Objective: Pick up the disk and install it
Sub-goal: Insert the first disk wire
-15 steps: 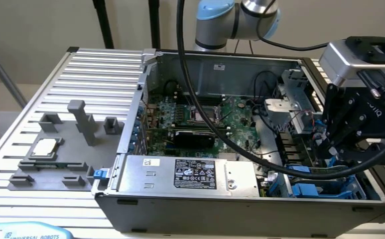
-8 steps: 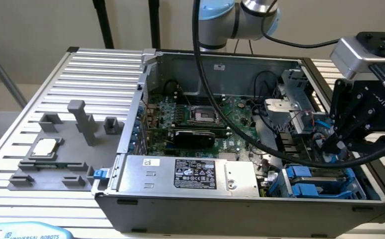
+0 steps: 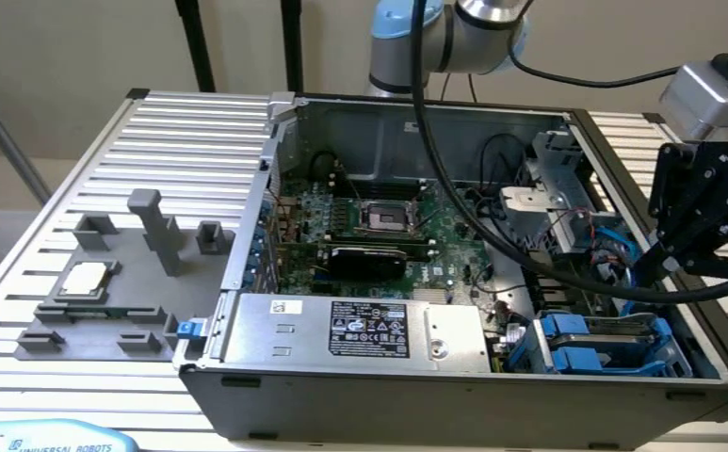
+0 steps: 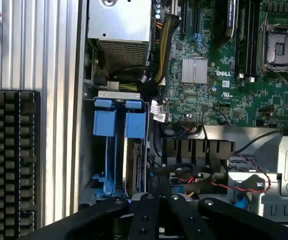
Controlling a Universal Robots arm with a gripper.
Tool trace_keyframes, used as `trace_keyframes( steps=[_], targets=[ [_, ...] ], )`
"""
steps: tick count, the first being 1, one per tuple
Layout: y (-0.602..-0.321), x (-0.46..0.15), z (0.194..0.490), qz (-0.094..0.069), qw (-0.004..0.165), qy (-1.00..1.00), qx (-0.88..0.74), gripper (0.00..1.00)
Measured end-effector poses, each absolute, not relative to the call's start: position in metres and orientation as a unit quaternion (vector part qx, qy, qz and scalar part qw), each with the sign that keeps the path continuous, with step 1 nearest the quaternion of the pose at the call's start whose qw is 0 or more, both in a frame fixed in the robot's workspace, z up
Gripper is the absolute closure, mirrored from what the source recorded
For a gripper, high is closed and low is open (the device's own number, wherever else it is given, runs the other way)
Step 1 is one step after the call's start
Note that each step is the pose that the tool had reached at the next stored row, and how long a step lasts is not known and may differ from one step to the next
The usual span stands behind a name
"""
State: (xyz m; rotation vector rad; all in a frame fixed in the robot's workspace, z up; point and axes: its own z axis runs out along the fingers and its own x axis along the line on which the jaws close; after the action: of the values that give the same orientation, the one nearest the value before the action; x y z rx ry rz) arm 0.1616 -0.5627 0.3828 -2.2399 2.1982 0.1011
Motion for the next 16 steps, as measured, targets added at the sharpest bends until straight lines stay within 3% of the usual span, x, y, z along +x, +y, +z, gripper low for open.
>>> trace_keyframes(
  steps=[16],
  targets=[
    [-0.555,0.186,0.372,0.032,0.001,0.699,-0.715,0.89]
  ],
)
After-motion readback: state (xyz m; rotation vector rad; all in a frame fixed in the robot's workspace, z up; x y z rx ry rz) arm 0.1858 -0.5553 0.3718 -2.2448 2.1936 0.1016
